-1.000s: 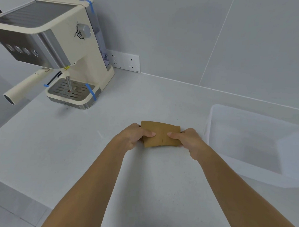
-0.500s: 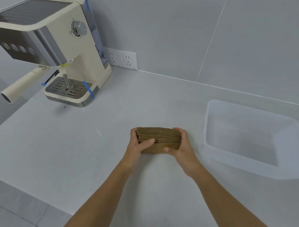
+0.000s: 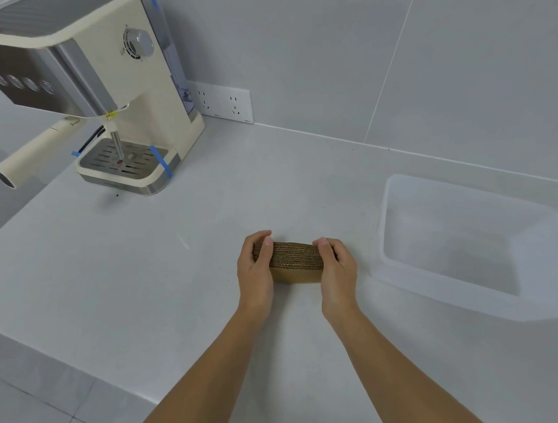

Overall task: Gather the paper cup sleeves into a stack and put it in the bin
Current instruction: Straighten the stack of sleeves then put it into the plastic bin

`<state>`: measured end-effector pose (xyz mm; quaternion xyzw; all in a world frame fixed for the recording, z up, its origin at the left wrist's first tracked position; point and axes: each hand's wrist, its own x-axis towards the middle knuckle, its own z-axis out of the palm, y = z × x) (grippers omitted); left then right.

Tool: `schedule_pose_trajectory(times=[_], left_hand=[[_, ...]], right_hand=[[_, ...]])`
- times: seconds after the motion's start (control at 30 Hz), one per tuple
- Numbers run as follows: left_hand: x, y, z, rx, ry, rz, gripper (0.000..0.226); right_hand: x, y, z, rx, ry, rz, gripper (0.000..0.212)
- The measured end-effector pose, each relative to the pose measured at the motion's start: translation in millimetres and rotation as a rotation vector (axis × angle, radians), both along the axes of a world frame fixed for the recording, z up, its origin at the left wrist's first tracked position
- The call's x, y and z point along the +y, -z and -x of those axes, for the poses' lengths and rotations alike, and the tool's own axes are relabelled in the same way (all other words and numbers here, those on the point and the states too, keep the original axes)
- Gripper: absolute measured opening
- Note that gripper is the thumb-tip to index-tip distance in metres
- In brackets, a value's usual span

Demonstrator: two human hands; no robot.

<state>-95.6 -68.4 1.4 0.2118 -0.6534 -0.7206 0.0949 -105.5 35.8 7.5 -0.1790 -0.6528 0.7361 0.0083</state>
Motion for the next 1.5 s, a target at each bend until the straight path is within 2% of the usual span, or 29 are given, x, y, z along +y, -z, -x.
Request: schedule_pose_trajectory(times=[0.13,0.3,0.5,0.63,0.73,0.87,1.0,1.13,1.5], left_hand=[[-1.8,-10.8,-2.2,0.037,-0.054,-0.009,0.02],[-10.4,1.1,-14.4,0.002,0.009,0.007,0.021],[-17.3,-6.5,-15.5,0.027,0.027,-0.024,0.021],[-18.3,1.3,-25.0,-0.017,0.122,0.02,0.022],[-26.0,4.7,-27.9,-0.033,0.237,-0.036,0.018],[-39.7,4.7,-31.5,-0.005,0.463,-0.03,0.046],[-54.7,5.9,-29.0,-0.048,0.628,0.093,0.057],[-67.8,8.1,-28.4,-0.068,0.765,0.184,0.049],[-76.0,12.3,-27.7,-0.028,0.734,0.285,0.043]], right_hand=[[-3.6,-4.0,-7.2,0.068,0.059,0.02,0.026],[-8.9,6.1,-23.2,0.036,0.041,-0.009,0.02],[-12.4,-2.5,-20.5,0.105,0.055,0.011,0.025],[-8.1,7.1,-24.2,0.071,0.003,-0.036,0.025],[-8.1,8.7,-22.8,0.042,0.023,-0.011,0.028],[-9.4,7.9,-20.5,0.029,0.035,-0.001,0.031],[-8.8,10.0,-22.0,0.038,0.035,-0.028,0.031],[-5.7,9.8,-24.5,0.045,-0.003,-0.057,0.028],[1.7,1.5,-26.3,0.002,-0.145,-0.154,0.028]])
